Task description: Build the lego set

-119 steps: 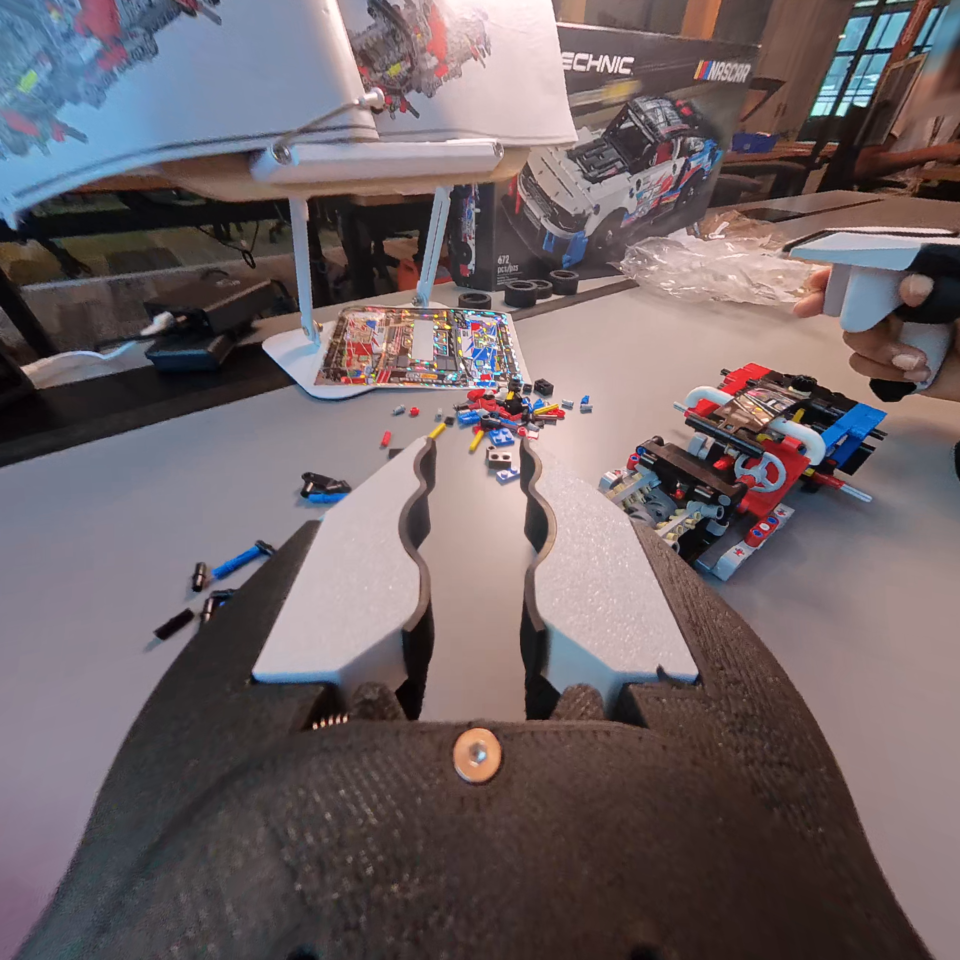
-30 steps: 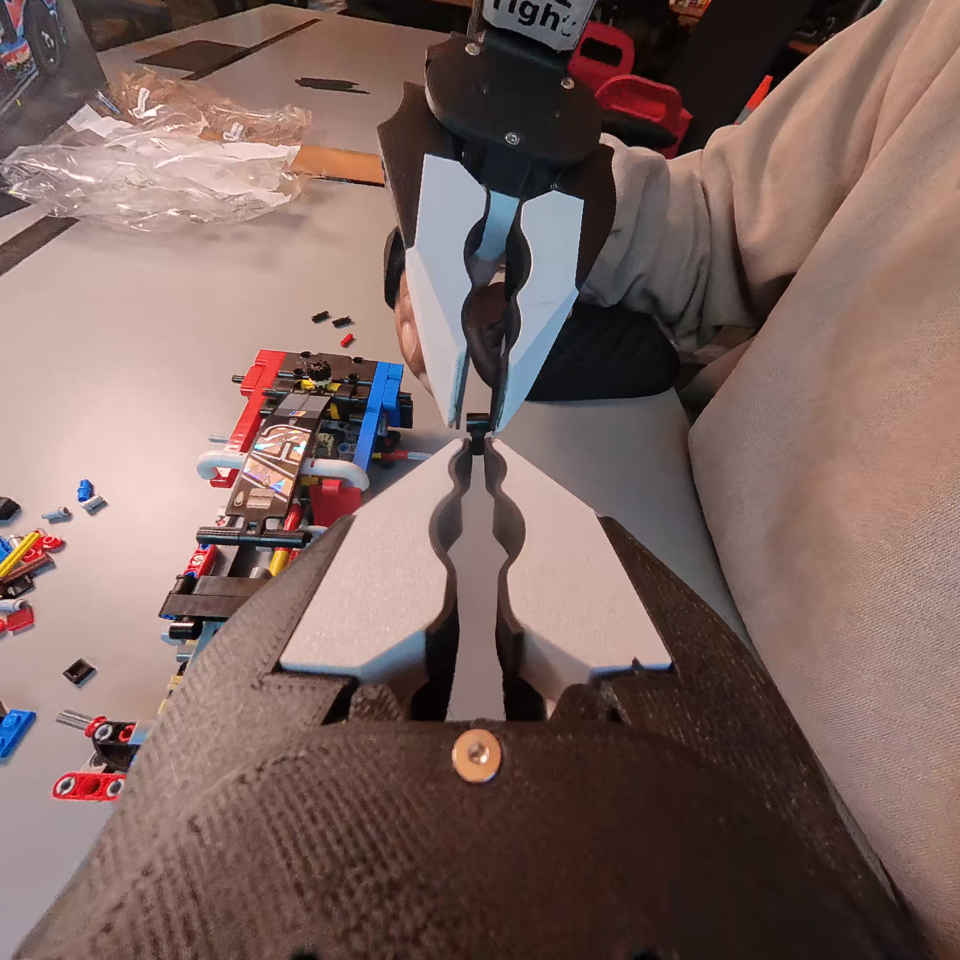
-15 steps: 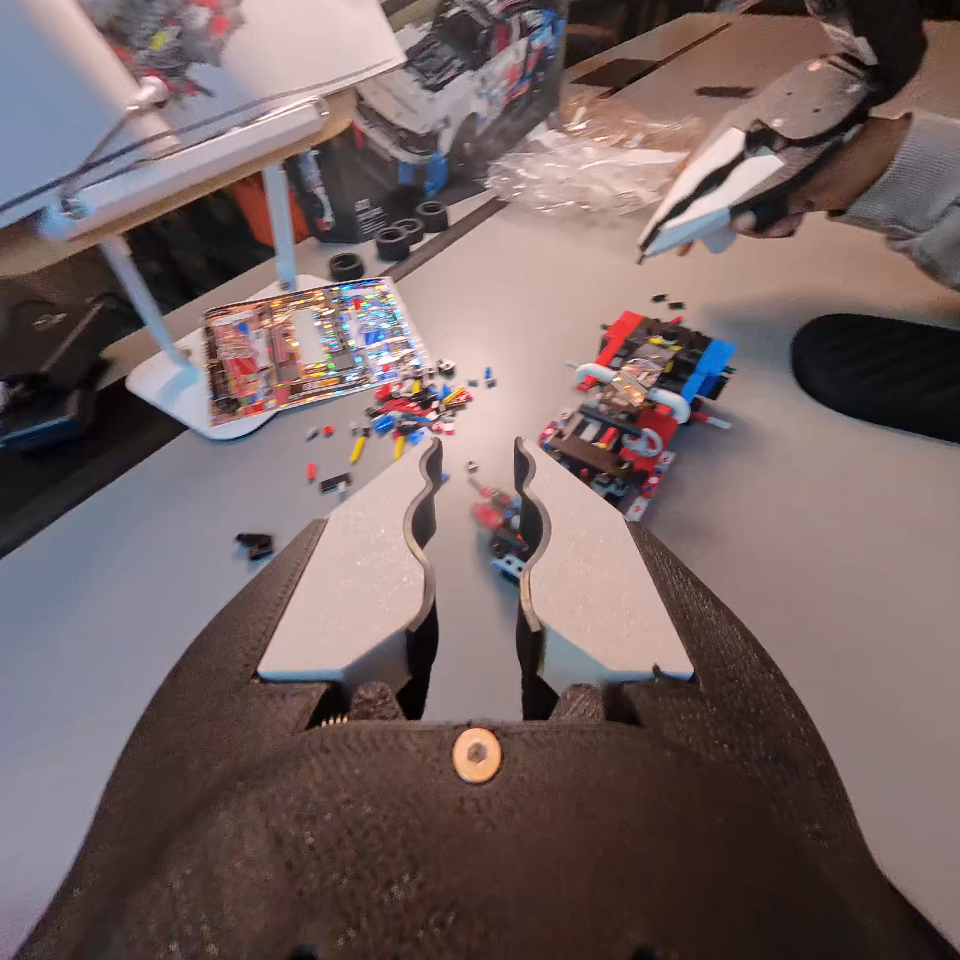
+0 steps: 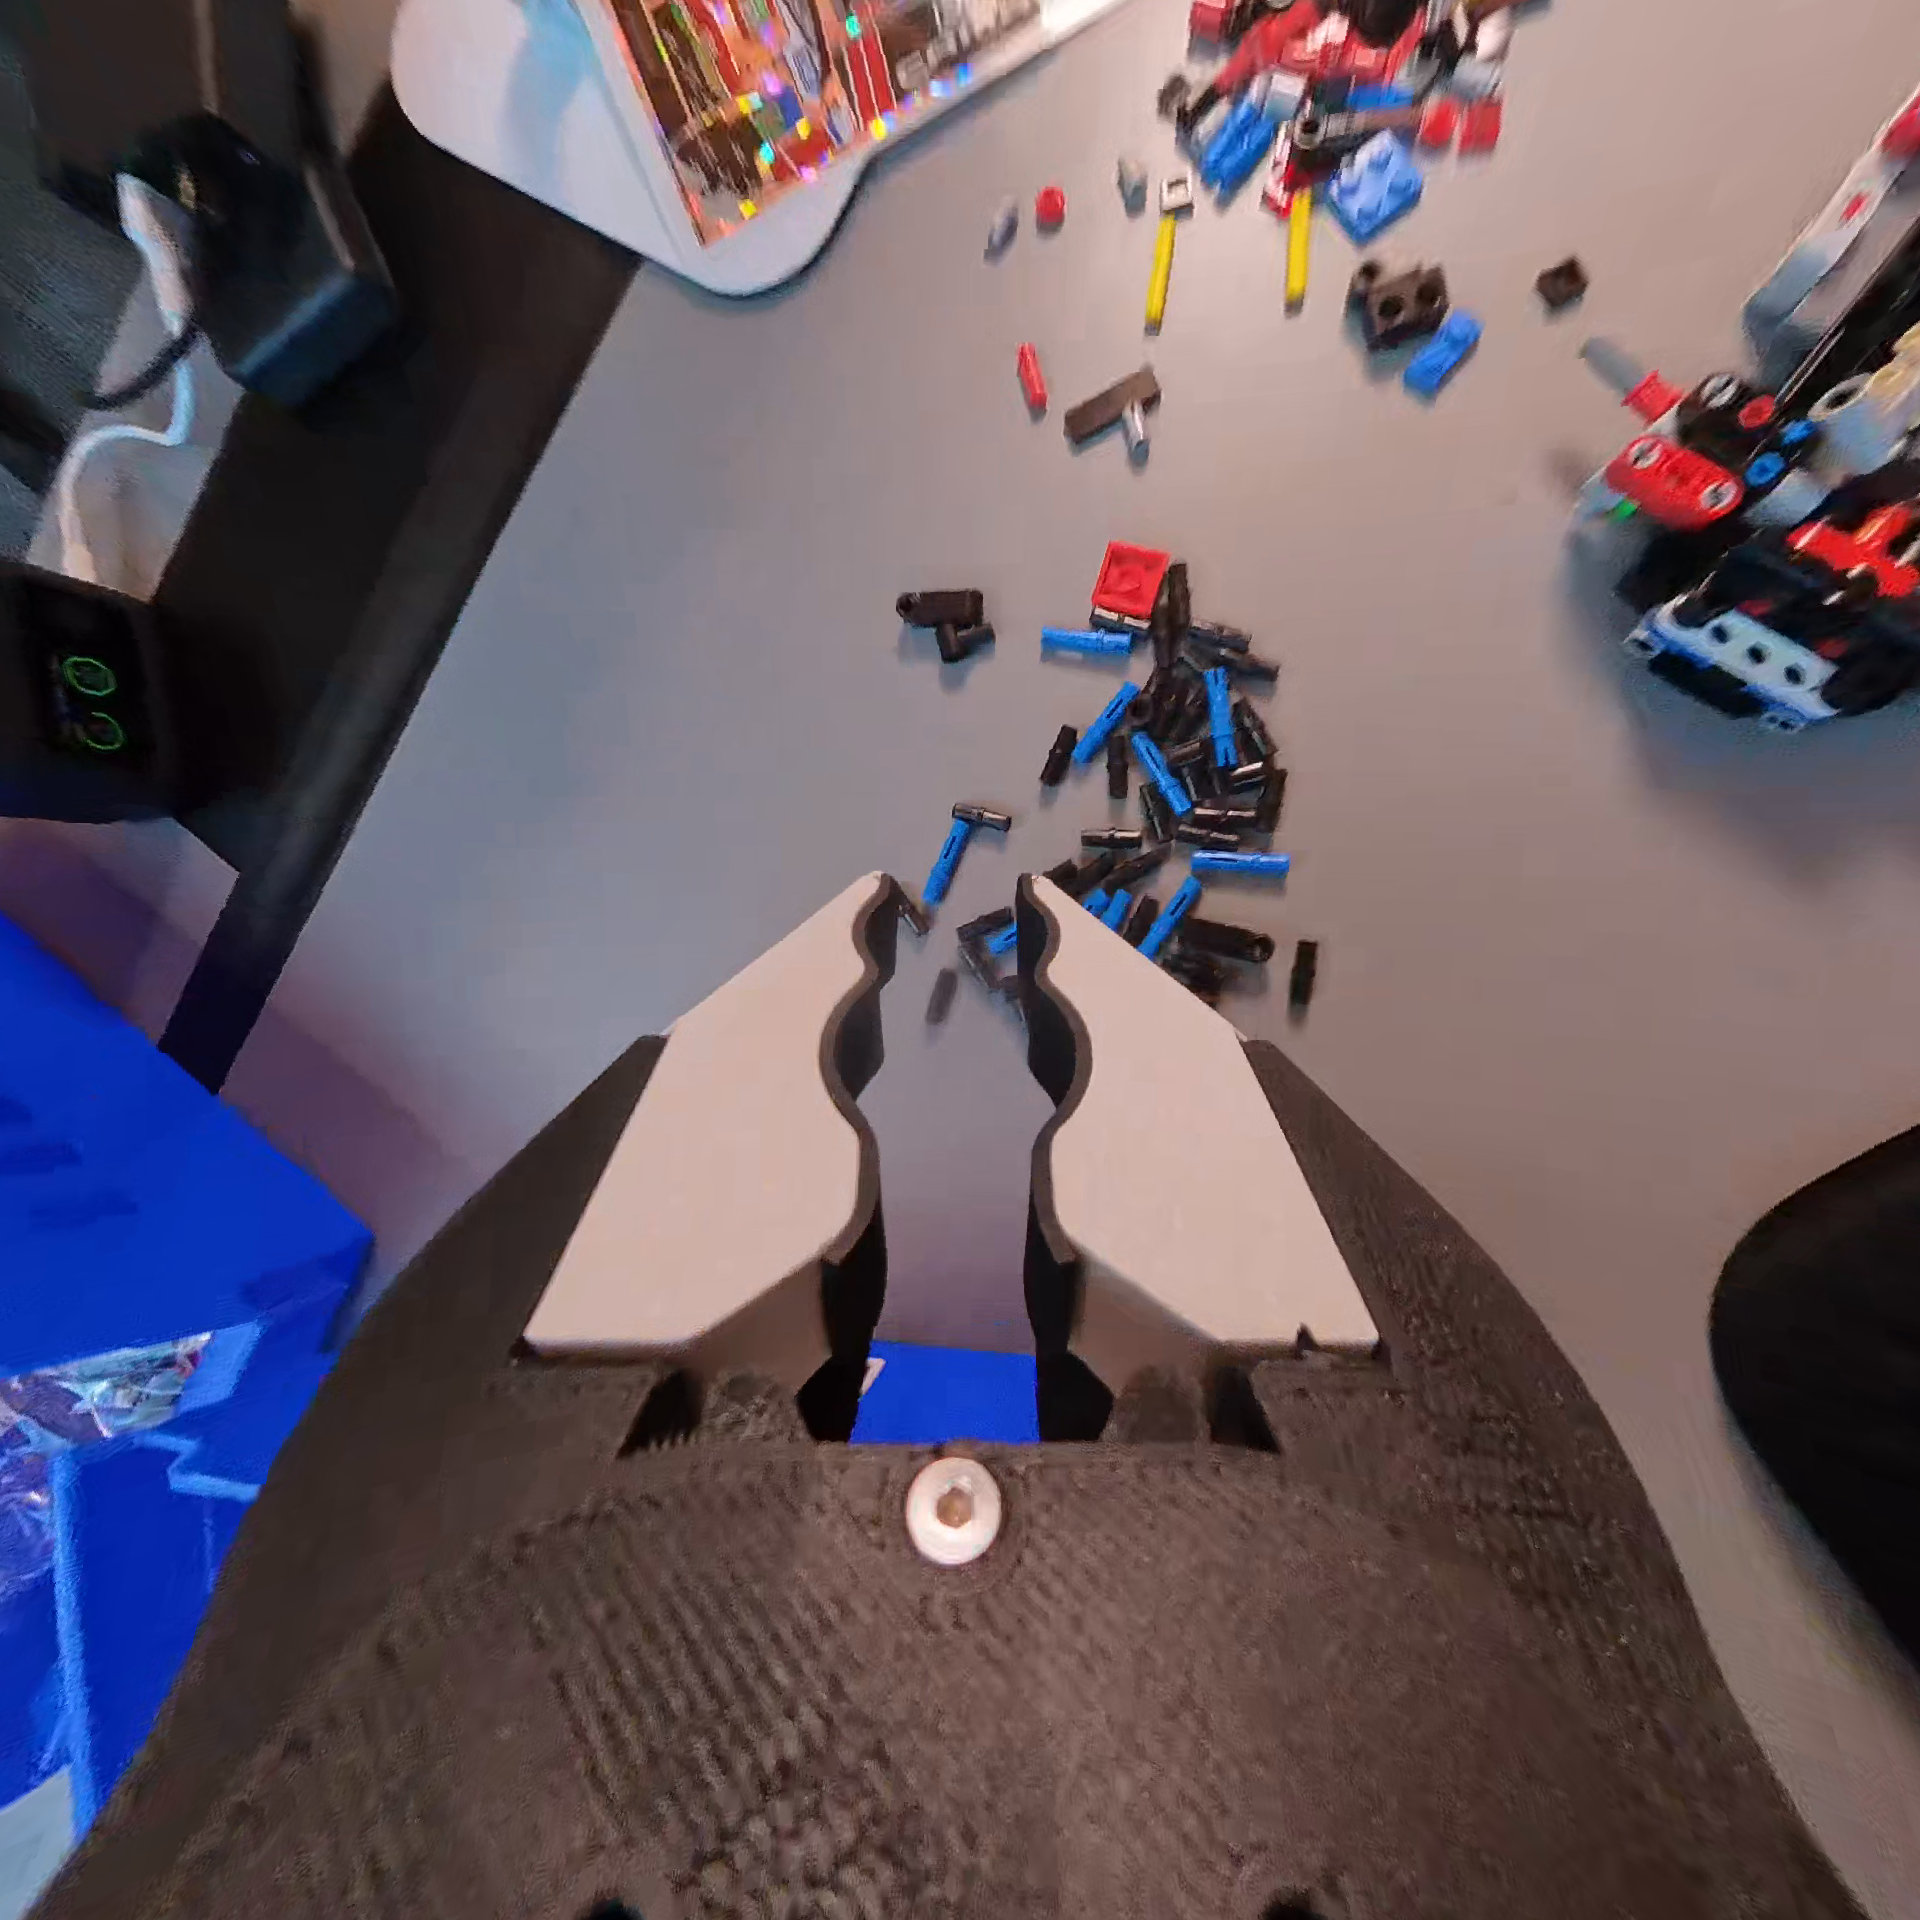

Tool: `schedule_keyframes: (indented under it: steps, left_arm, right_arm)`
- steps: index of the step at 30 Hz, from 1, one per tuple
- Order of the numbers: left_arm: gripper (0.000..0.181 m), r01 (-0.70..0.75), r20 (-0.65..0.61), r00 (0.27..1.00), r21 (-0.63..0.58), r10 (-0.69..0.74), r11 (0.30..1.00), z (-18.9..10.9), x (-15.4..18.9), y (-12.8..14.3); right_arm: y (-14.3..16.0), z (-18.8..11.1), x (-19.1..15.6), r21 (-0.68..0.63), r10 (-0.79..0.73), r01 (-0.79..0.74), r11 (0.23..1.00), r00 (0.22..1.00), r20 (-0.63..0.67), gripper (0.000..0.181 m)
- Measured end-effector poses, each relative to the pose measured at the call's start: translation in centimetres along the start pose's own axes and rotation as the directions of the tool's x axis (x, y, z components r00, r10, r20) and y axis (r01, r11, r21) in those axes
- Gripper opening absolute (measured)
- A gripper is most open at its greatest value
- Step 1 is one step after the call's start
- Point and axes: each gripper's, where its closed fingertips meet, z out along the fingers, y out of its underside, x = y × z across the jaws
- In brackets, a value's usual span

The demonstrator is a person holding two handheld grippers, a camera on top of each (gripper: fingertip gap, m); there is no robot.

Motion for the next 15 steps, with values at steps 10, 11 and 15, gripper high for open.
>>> schedule_keyframes:
  steps: [10, 11, 15]
  left_arm:
    - [0.012, -0.264, -0.318, 0.929, -0.207, 0.19, 0.942, 4.4, 2.4, 2.6]
    - [0.008, -0.294, -0.364, 0.907, -0.187, 0.212, 0.937, 4.4, 3.4, 2.4]
    - [0.007, -0.354, -0.465, 0.855, -0.196, 0.231, 0.915, 3.6, 5.4, 3.0]
  right_arm:
    - [-3.7, -4.5, 0.5, 0.383, 0.042, -0.019, 0.924, 0.998, -0.05, 0.011]
    - [-3.5, -4.5, 0.8, 0.395, 0.061, -0.034, 0.918, 0.997, -0.055, 0.01]
    - [-2.7, -4.1, 1.2, 0.395, 0.086, -0.055, 0.917, 0.994, -0.061, 0.01]
